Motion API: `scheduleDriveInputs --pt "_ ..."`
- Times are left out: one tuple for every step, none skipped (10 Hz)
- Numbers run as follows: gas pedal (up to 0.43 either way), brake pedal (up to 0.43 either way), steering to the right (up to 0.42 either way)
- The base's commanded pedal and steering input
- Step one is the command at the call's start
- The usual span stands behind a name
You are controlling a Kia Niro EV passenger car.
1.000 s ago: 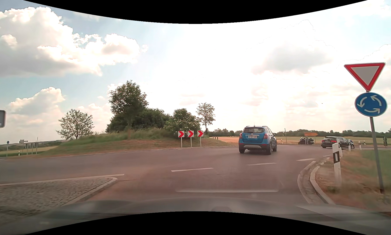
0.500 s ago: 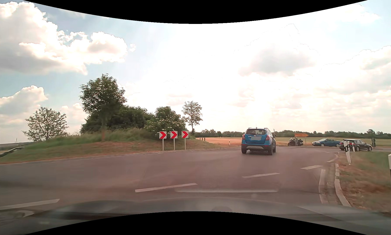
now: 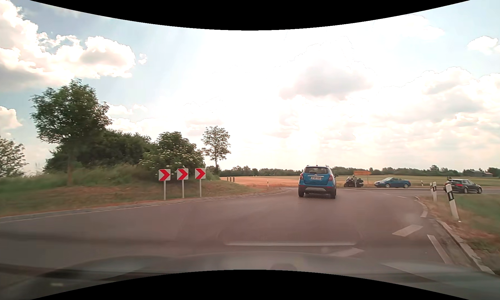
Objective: Follow the waypoints while adhering to traffic rules and regulations
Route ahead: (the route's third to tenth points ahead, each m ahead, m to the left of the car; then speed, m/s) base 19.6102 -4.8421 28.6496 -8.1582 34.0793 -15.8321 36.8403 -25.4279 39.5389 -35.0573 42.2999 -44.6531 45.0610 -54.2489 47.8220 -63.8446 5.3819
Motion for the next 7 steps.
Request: scheduleDriveInputs --pt "0.299 0.0 0.177" --pt "0.299 0.0 0.174" --pt "0.299 0.0 0.172" --pt "0.299 0.0 0.167" --pt "0.299 0.0 0.162" --pt "0.287 0.0 0.159" --pt "0.287 0.0 0.156"
